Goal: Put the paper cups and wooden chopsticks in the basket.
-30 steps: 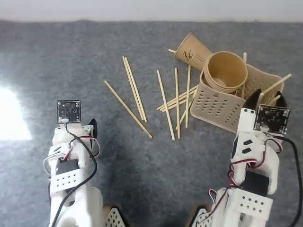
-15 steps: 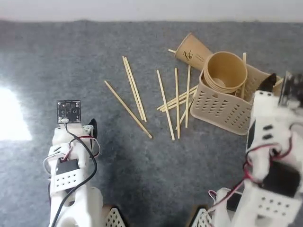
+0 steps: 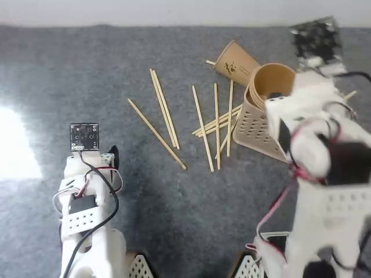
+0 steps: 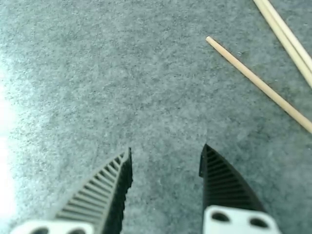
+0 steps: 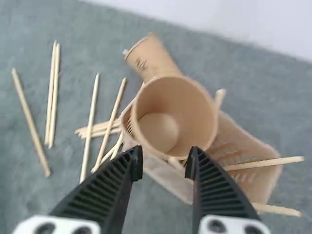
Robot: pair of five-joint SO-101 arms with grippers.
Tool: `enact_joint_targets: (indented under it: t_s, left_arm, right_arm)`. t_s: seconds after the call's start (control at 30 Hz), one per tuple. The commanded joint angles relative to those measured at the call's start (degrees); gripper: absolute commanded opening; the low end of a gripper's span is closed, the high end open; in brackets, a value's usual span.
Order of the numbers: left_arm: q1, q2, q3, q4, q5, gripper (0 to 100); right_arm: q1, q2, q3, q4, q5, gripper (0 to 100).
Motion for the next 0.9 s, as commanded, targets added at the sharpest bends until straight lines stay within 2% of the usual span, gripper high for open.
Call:
enact_joint_targets:
  t_s: [0.0, 0.17, 0.27, 0.37, 0.57, 0.7, 0.87]
  left_arm:
    - [0.35, -0.97, -0.31, -1.41, -0.7, 21]
    - [0.35, -0.97, -0.31, -1.41, -0.7, 21]
    - [0.35, -0.97, -0.31, -1.41, -0.7, 21]
    - [0.35, -0.97, -0.31, -1.41, -0.7, 21]
    - [0.35, -0.97, -0.31, -1.41, -0.7, 21]
    - [0.35, -0.97, -0.31, -1.41, -0.7, 21]
    - [0.35, -0.97, -0.31, -1.41, -0.7, 21]
  right_arm:
    - [-4.35, 4.62, -2.81, 2.24, -0.18, 15.1]
    - [-11.91, 9.45, -2.99, 2.95, 0.53, 15.1]
    - [-15.34, 10.86, -2.99, 2.51, 4.92, 15.1]
    - [-15.96, 10.77, -3.08, 2.24, 7.65, 15.1]
    - [-15.34, 8.57, -3.34, 2.24, 8.35, 15.1]
    - [-8.31, 4.7, -4.84, 3.12, 9.05, 15.1]
    - [8.66, 2.24, -6.42, 6.11, 8.79, 15.0]
